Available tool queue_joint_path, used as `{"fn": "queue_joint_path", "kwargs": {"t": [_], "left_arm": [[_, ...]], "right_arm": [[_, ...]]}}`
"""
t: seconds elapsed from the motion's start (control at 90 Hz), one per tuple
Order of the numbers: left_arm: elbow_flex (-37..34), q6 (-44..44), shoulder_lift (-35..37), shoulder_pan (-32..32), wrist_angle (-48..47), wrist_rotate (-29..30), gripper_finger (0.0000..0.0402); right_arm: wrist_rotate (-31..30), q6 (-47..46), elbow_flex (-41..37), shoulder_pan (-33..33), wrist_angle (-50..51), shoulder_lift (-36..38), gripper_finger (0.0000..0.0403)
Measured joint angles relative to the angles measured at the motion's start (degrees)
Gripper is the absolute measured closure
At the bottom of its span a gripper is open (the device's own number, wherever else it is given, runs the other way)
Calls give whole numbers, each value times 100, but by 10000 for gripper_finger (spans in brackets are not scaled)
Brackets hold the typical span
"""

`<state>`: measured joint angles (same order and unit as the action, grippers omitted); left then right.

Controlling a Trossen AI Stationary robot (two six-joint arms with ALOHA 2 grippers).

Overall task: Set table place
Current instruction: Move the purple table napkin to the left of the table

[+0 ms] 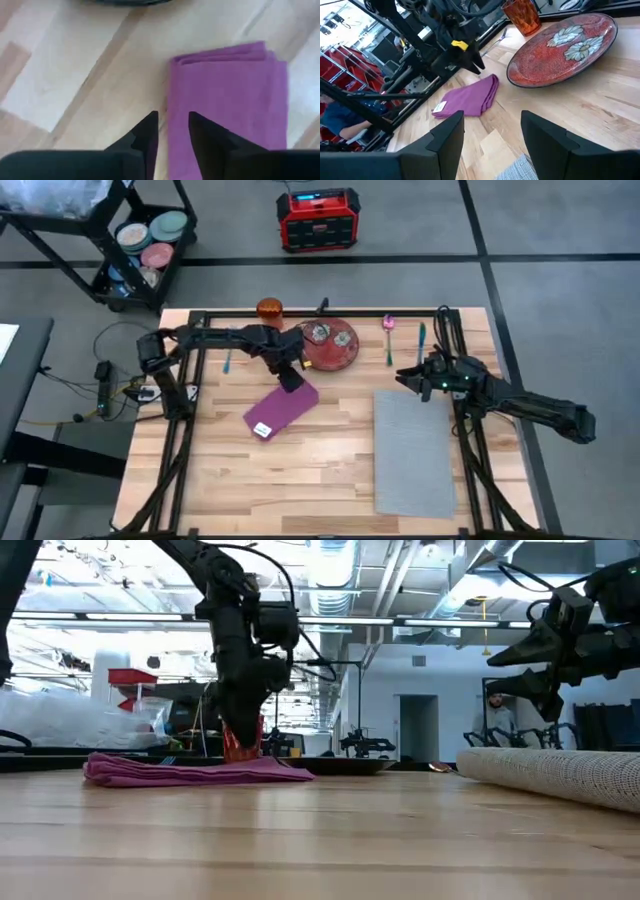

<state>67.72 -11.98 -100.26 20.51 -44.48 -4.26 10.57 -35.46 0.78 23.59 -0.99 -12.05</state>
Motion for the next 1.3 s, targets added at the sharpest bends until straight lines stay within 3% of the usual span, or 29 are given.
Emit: {"fn": "queue_joint_path", "kwargs": {"t": [0.367, 0.756, 1.3], "left_arm": [[-2, -38, -25, 7, 206, 478, 222], [-57, -132, -24, 9, 397, 493, 218], [-33, -290, -738, -151, 613, 409, 221]], "right_arm": [[2, 142, 0, 0, 0, 0, 218], [2, 142, 0, 0, -2, 0, 218], [7, 146, 2, 0, -4, 5, 218]]}}
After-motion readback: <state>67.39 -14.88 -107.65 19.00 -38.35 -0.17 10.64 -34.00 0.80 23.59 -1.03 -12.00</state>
